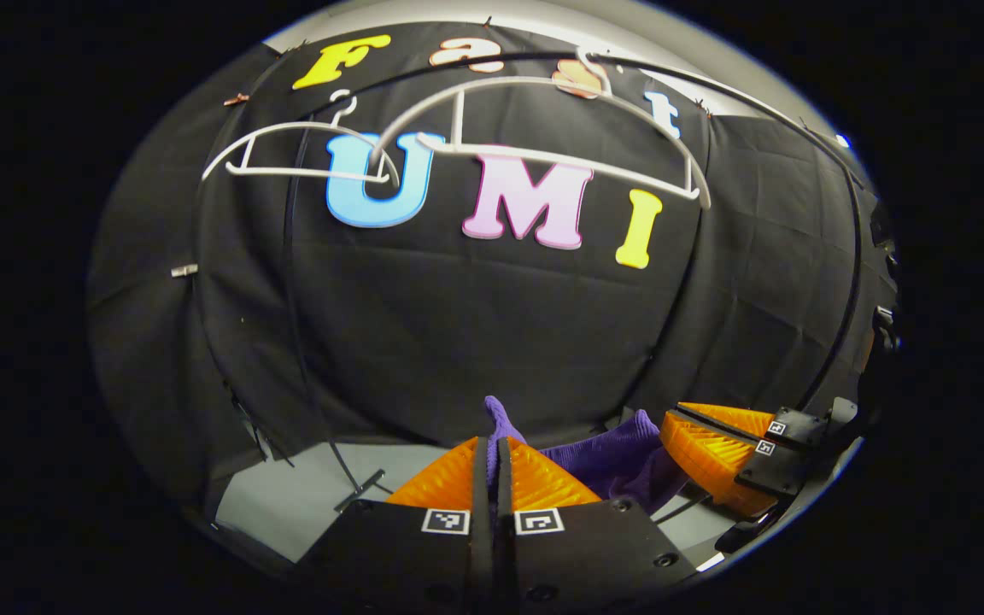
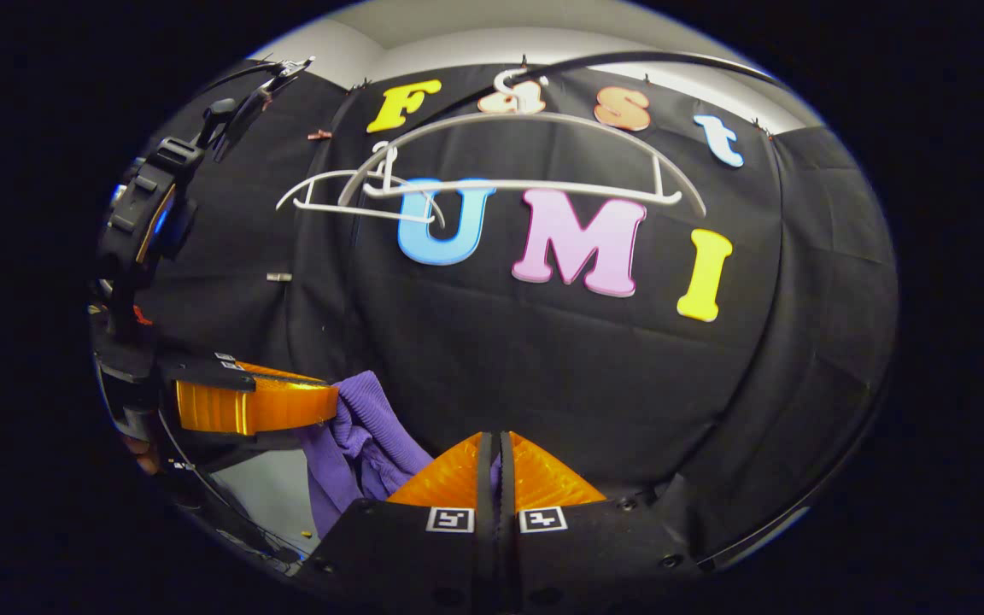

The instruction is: Grasp the clothes on the hanger with both hands and then place them into the laundry hamper below.

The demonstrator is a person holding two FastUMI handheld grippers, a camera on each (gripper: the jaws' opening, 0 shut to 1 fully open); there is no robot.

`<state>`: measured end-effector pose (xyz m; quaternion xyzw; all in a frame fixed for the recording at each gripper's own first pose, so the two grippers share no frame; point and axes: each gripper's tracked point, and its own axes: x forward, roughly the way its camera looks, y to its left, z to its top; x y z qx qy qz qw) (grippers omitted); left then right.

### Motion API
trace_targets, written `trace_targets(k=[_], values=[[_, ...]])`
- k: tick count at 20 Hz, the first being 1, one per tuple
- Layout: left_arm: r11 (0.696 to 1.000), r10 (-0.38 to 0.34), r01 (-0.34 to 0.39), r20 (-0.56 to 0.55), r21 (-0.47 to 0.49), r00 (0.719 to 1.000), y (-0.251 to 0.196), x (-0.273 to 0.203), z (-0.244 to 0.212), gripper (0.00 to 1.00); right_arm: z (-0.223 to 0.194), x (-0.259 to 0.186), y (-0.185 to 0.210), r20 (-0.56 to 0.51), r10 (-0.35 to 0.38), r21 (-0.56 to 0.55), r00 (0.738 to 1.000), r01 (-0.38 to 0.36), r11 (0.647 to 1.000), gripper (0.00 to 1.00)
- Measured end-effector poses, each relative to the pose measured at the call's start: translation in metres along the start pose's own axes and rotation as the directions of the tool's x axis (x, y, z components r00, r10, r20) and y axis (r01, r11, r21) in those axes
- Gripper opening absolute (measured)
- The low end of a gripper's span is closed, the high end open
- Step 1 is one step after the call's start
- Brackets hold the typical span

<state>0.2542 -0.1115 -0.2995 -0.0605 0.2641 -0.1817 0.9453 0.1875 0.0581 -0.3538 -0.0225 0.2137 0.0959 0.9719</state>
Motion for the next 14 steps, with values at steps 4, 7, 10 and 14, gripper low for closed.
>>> trace_targets(k=[4,7,10,14], values=[[1.000,0.002,-0.003,-0.128,-0.008,0.992,0.008,0.024,-0.060,0.05,-0.065,0.009,0.002,-0.147,0.023,0.022,0.989,-0.020,1.000,0.05],[1.000,0.008,-0.011,-0.231,-0.014,0.973,0.012,0.039,-0.104,0.05,-0.108,0.010,0.009,-0.254,0.051,0.029,0.966,-0.045,0.999,0.05],[1.000,0.000,-0.007,-0.332,-0.018,0.943,0.008,0.043,-0.148,0.05,-0.147,0.005,0.012,-0.351,0.078,0.065,0.933,-0.059,0.996,0.05],[0.998,0.012,-0.035,-0.424,-0.048,0.906,0.013,0.040,-0.185,0.05,-0.187,0.001,0.013,-0.459,0.086,0.117,0.884,-0.036,0.993,0.05]])
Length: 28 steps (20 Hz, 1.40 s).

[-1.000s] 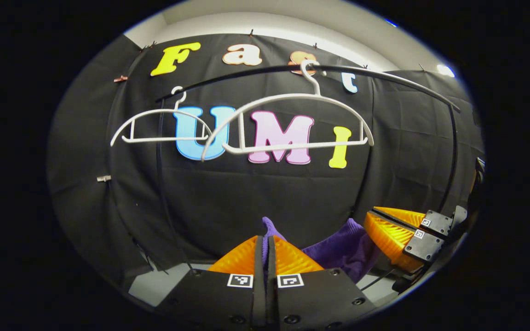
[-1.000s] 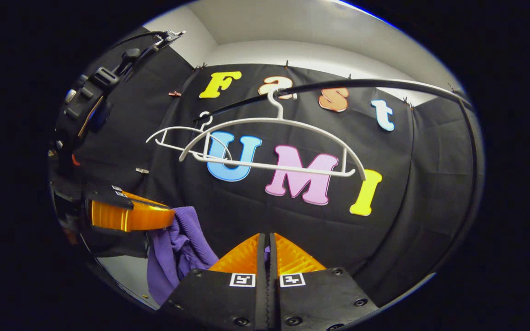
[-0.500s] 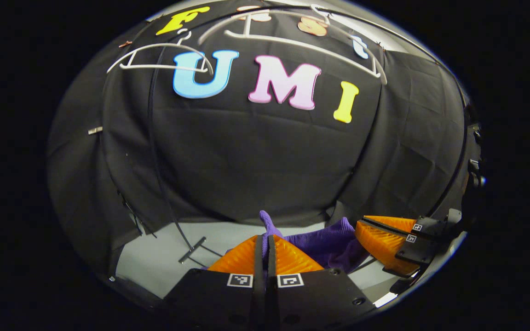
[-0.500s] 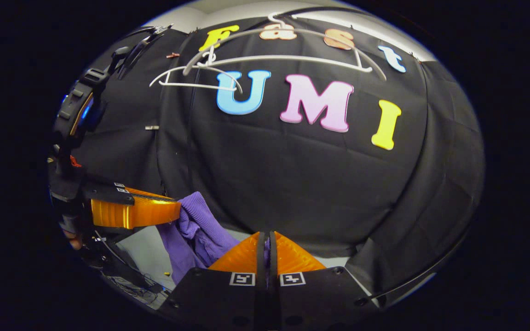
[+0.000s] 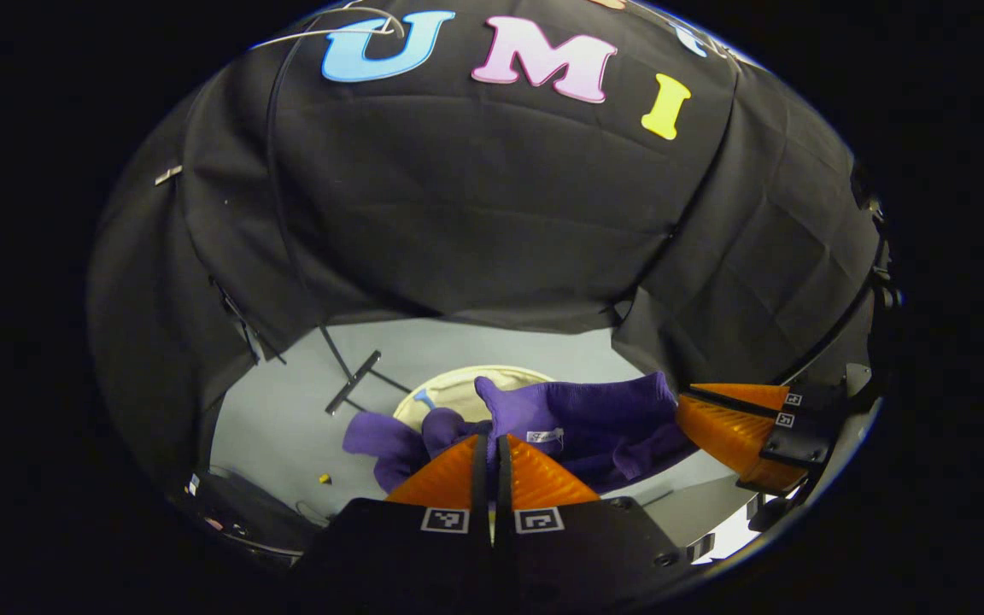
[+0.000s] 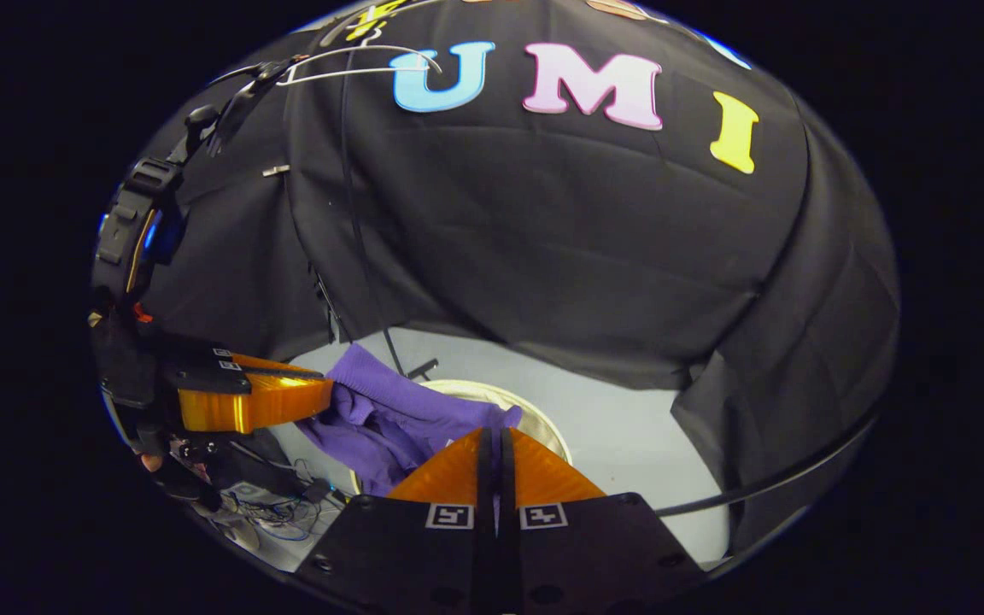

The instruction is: Grasp the clothes on the hanger with both hands and then place them into the laundry hamper below.

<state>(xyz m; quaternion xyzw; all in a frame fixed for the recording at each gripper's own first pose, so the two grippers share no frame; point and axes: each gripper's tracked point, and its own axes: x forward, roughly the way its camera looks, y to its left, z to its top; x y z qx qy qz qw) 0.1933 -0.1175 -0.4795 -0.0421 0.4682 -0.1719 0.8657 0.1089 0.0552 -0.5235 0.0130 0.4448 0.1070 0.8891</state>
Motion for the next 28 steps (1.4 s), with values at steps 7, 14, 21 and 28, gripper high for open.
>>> trace_targets(k=[7,14,21,28], values=[[0.997,0.061,-0.058,-0.054,0.045,0.997,0.012,0.000,-0.027,0.96,-0.034,0.002,0.000,-0.117,0.037,0.037,0.992,-0.033,0.999,0.98],[0.998,0.044,-0.043,-0.025,0.038,0.999,0.005,-0.011,-0.019,0.96,-0.027,-0.008,-0.005,-0.090,0.001,0.032,0.996,0.002,0.999,1.00],[0.993,0.048,-0.066,0.172,0.100,0.984,-0.002,-0.062,0.044,0.96,0.033,-0.050,-0.009,0.047,-0.049,0.073,0.998,0.045,0.996,1.00],[0.985,0.057,-0.119,0.421,0.124,0.905,-0.006,-0.153,0.119,0.95,0.138,-0.124,-0.013,0.283,-0.130,0.114,0.950,0.102,0.988,1.00]])
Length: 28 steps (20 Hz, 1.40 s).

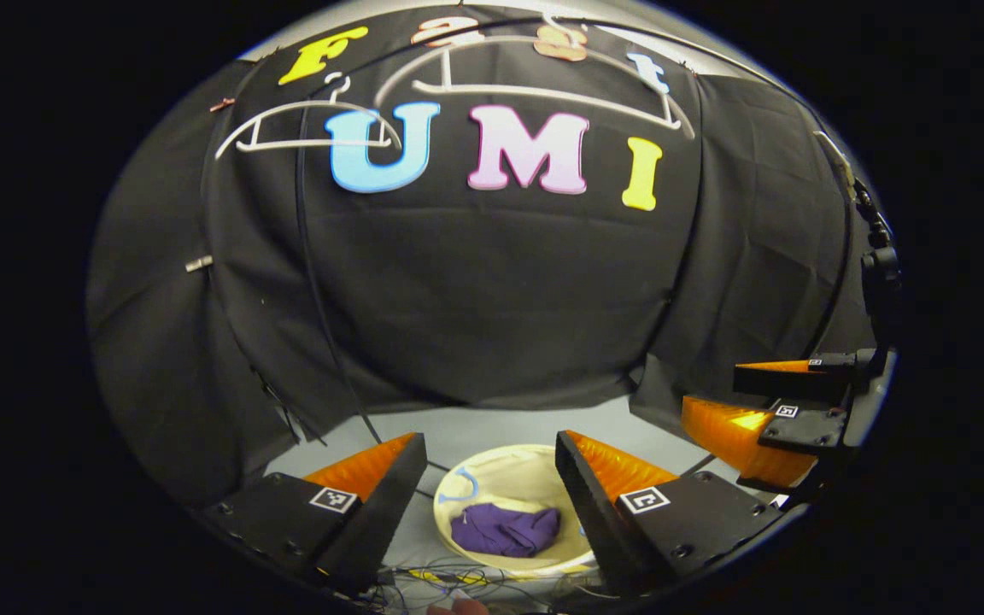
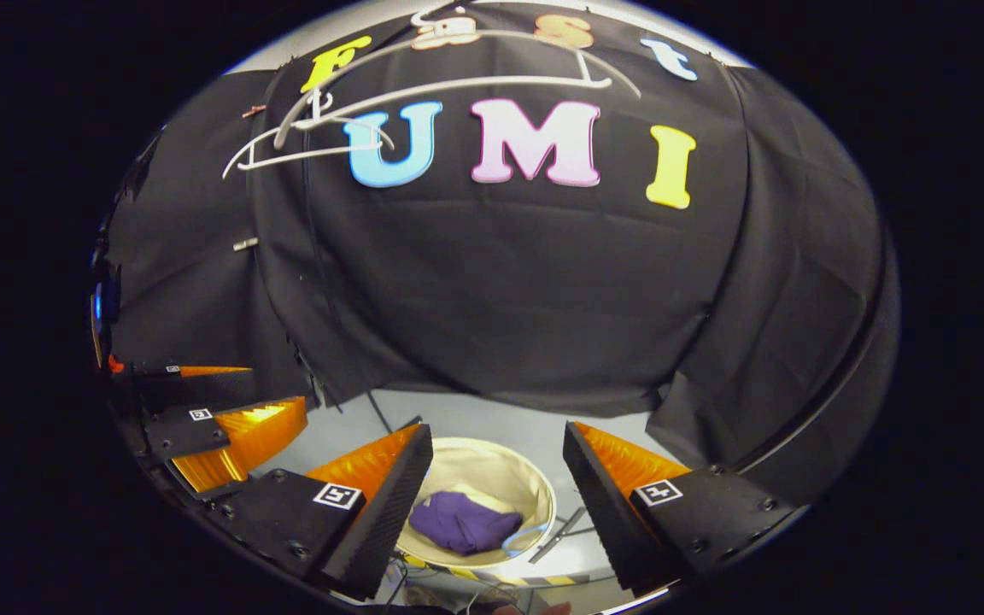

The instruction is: Grasp the clothes on the hanger with both hands and then place them into the laundry hamper below.

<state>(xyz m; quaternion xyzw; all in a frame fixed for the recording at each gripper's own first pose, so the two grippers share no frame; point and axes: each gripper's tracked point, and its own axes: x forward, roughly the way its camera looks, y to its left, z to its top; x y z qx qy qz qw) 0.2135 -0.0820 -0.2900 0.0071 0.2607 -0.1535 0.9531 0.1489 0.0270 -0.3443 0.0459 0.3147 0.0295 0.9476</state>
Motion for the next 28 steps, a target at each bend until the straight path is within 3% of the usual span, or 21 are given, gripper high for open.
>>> trace_targets(k=[7,14,15,21,23,28], values=[[1.000,-0.003,0.001,0.268,0.008,0.964,0.010,-0.080,0.114,0.95,0.107,-0.067,0.014,0.228,-0.056,-0.011,0.972,0.060,0.998,0.99],[1.000,0.011,-0.001,0.431,-0.023,0.902,0.030,-0.149,0.190,0.93,0.185,-0.132,0.025,0.385,-0.127,0.034,0.914,0.123,0.992,0.96],[1.000,0.013,-0.004,0.452,-0.021,0.892,0.034,-0.158,0.198,0.93,0.193,-0.138,0.027,0.403,-0.134,0.035,0.905,0.131,0.991,1.00],[1.000,0.029,-0.027,0.511,-0.012,0.859,0.046,-0.197,0.217,0.95,0.230,-0.173,0.038,0.463,-0.159,0.058,0.872,0.149,0.987,0.96],[0.999,0.038,-0.039,0.512,-0.010,0.858,0.049,-0.205,0.218,0.92,0.240,-0.184,0.042,0.489,-0.157,0.065,0.858,0.144,0.987,1.00],[0.998,0.049,-0.060,0.509,0.005,0.859,0.050,-0.215,0.220,0.92,0.247,-0.199,0.045,0.505,-0.153,0.083,0.850,0.129,0.988,0.96]])
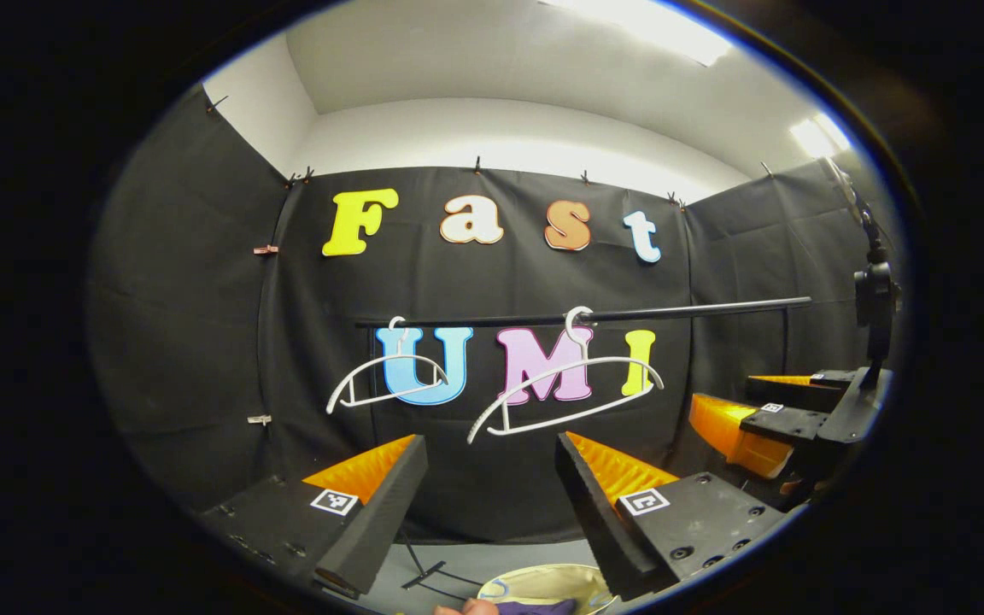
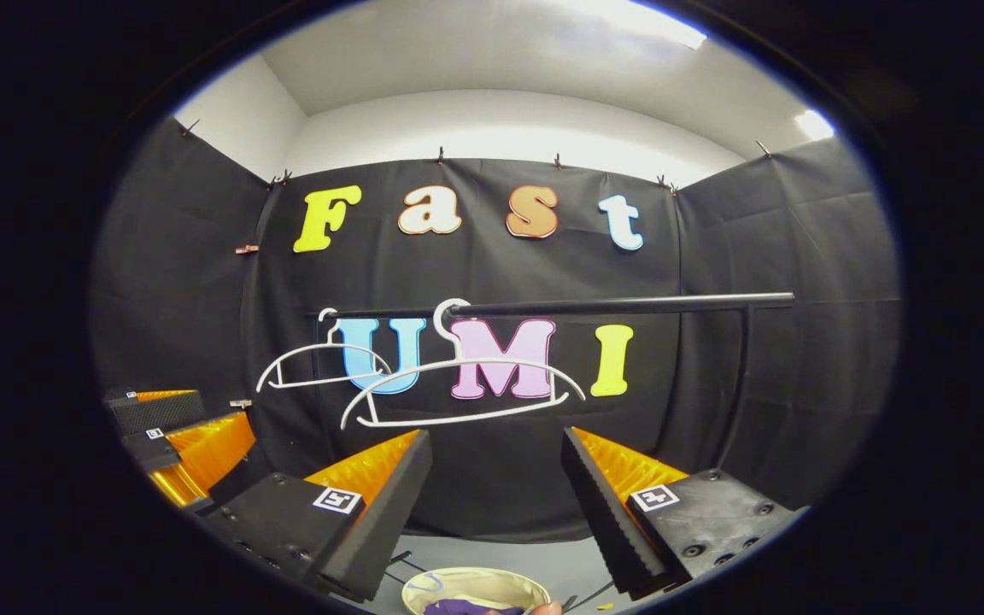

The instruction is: Grasp the clothes on the hanger with both hands and then place them into the laundry hamper below.

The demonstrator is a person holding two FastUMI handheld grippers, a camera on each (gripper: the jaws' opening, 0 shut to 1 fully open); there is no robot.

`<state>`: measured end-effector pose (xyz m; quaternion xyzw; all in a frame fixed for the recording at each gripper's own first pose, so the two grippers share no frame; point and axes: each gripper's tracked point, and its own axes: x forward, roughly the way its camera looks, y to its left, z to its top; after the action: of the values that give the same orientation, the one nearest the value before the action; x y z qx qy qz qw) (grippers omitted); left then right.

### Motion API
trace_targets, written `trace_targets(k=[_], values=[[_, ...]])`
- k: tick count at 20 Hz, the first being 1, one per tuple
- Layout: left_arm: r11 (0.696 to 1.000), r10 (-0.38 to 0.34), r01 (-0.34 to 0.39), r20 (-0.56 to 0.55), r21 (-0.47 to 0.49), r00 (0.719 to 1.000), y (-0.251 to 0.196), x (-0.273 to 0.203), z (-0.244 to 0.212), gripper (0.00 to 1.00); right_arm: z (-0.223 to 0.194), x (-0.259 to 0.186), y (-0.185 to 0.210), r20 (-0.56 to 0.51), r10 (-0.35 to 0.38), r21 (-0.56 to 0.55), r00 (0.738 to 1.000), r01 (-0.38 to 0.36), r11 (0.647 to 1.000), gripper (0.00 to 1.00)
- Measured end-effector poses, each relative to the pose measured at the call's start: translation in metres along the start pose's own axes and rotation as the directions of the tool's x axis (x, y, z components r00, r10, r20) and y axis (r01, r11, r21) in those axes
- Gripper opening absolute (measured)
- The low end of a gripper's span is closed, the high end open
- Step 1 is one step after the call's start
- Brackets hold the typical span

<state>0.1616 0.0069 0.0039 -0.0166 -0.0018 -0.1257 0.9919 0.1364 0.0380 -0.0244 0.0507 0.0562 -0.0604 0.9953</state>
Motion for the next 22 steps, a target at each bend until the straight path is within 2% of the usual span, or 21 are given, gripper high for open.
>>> trace_targets(k=[1,3,5,6,8,9,10,12,13,15,19,20,21,22], values=[[1.000,-0.004,0.004,-0.002,-0.002,1.000,-0.002,-0.001,0.000,0.95,0.001,-0.002,-0.001,0.004,0.003,0.003,1.000,-0.003,1.000,0.99],[1.000,-0.013,0.013,0.001,-0.001,1.000,-0.008,-0.003,0.000,0.92,-0.001,-0.004,-0.002,0.001,0.009,0.004,1.000,-0.009,1.000,1.00],[1.000,-0.014,0.014,-0.008,0.006,1.000,-0.011,-0.004,-0.002,0.95,-0.002,-0.007,-0.003,-0.001,0.013,-0.001,1.000,-0.013,1.000,0.96],[1.000,-0.017,0.017,-0.005,0.008,1.000,-0.014,-0.005,-0.003,0.92,-0.002,-0.006,-0.002,0.000,0.017,-0.004,1.000,-0.017,1.000,0.98],[1.000,-0.015,0.015,0.004,0.019,1.000,-0.016,-0.006,-0.002,0.95,-0.005,-0.007,-0.003,-0.008,0.016,-0.011,1.000,-0.016,1.000,1.00],[1.000,-0.014,0.014,0.006,0.026,1.000,-0.015,-0.006,-0.002,0.95,-0.006,-0.008,-0.002,-0.011,0.017,-0.012,1.000,-0.017,1.000,0.95],[0.999,-0.017,0.017,0.004,0.031,1.000,-0.016,-0.005,-0.004,0.95,-0.004,-0.009,-0.004,-0.010,0.014,-0.007,1.000,-0.014,1.000,0.99],[0.999,-0.021,0.020,0.005,0.033,1.000,-0.016,-0.003,-0.004,0.95,0.001,-0.014,-0.007,0.004,0.007,0.000,1.000,-0.007,1.000,0.99],[0.999,-0.020,0.020,0.007,0.032,1.000,-0.017,-0.004,-0.003,0.95,0.001,-0.016,-0.010,0.009,0.005,-0.001,1.000,-0.005,1.000,0.95],[0.999,-0.026,0.025,0.007,0.031,1.000,-0.019,-0.003,-0.002,0.92,-0.001,-0.018,-0.013,0.004,0.004,-0.007,1.000,-0.004,1.000,1.00],[0.999,-0.041,0.041,0.009,0.030,0.999,-0.027,-0.007,0.000,0.95,0.004,-0.024,-0.019,0.016,-0.001,-0.010,1.000,0.001,1.000,0.99],[0.999,-0.044,0.044,0.009,0.032,0.999,-0.029,-0.007,-0.001,0.95,0.005,-0.024,-0.019,0.017,0.001,-0.010,1.000,-0.001,1.000,0.95],[0.998,-0.048,0.048,0.010,0.033,0.999,-0.031,-0.008,0.000,0.95,0.005,-0.026,-0.020,0.019,0.002,-0.010,1.000,-0.002,1.000,1.00],[0.998,-0.051,0.050,0.012,0.033,0.999,-0.034,-0.009,0.002,0.95,0.006,-0.027,-0.020,0.021,0.004,-0.011,1.000,-0.004,1.000,1.00]])
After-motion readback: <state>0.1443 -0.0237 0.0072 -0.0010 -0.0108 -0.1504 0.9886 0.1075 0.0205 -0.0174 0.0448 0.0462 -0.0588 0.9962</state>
